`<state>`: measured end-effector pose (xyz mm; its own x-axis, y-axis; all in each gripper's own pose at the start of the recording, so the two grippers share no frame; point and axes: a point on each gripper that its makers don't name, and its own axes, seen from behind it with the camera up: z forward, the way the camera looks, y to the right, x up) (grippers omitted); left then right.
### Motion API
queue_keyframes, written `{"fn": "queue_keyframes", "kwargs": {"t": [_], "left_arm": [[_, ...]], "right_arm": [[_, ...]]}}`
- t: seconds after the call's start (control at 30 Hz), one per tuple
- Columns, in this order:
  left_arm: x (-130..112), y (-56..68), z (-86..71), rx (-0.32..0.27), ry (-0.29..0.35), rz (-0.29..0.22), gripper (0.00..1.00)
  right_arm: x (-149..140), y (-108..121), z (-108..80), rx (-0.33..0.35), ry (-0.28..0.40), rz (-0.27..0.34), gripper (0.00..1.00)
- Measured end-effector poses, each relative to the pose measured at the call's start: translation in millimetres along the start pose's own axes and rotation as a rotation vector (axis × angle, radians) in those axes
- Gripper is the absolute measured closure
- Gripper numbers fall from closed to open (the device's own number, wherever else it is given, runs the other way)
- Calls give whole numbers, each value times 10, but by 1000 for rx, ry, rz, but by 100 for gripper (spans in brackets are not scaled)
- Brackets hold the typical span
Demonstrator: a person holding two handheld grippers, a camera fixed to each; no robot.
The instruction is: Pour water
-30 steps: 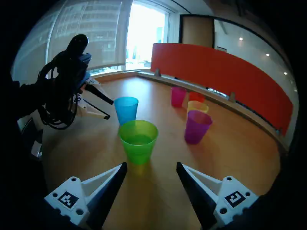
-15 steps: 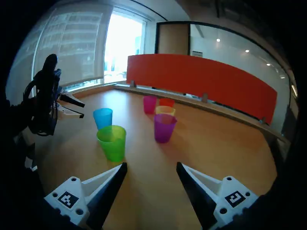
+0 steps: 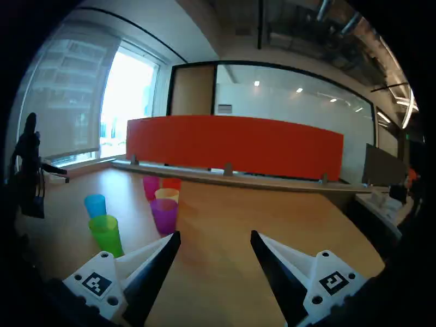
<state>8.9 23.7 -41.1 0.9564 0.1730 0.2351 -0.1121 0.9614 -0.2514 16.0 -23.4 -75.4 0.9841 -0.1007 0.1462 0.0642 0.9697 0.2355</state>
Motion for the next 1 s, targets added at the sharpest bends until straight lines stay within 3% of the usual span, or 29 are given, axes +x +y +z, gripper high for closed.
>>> {"fn": "queue_keyframes", "kwargs": {"t": [0.2, 0.5, 0.7, 1.0], "left_arm": [[88, -117, -87, 51, 67, -61, 12], [315, -218, -183, 109, 188, -95, 12], [368, -181, -139, 116, 217, -121, 11], [407, -134, -73, 130, 240, -132, 12]], "right_arm": [[189, 202, 3, -83, 82, 8, 0], [322, 375, 55, -189, 166, 25, 0], [341, 481, 48, -248, 189, 39, 0], [399, 585, 61, -264, 208, 90, 0]]}}
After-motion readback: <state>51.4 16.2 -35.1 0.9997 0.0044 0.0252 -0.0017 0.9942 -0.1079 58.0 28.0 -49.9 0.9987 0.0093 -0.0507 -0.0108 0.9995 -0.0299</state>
